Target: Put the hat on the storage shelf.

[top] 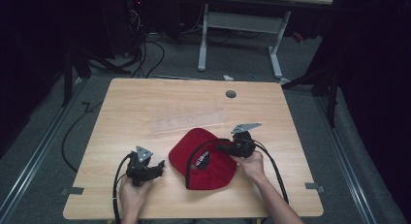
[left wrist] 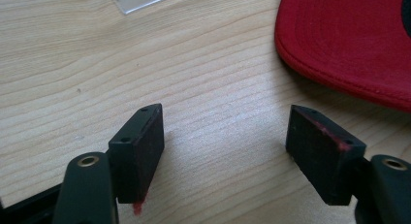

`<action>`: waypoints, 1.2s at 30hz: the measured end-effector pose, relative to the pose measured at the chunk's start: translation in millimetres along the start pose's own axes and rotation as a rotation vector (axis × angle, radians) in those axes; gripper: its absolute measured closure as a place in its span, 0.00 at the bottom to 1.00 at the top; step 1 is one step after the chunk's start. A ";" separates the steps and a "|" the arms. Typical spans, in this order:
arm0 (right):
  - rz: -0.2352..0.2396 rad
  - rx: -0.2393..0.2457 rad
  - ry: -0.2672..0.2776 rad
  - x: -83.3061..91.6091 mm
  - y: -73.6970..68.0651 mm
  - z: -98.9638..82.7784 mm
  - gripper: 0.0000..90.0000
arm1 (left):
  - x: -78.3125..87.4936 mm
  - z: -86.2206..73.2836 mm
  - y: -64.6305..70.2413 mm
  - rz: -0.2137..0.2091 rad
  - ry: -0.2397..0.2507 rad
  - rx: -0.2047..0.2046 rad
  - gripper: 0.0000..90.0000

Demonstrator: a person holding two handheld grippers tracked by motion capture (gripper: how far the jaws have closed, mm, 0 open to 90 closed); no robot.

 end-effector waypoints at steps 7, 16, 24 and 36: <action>-0.020 -0.005 0.021 12.9 -0.3 4.3 0.93 | 0.2 -0.2 1.2 -0.007 0.000 0.002 0.35; -0.040 -0.053 0.062 37.9 8.0 10.9 0.93 | 0.0 -1.2 2.2 -0.011 -0.006 -0.002 0.32; -0.072 -0.083 0.081 64.8 13.9 15.2 0.94 | -1.2 -4.2 5.5 -0.023 -0.025 -0.009 0.26; -0.082 -0.110 0.119 84.9 18.7 21.3 0.94 | -4.9 -8.3 26.2 -0.041 -0.035 -0.029 0.30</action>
Point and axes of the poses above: each handheld gripper's, and its own axes: x roughly backward along the jaws, z roughly out of its top, y roughly to its right, the point moved 7 cm from there along -x, roughly forward along the jaws, and after that the axes turned 14 degrees about -z, right-handed, at the moved point
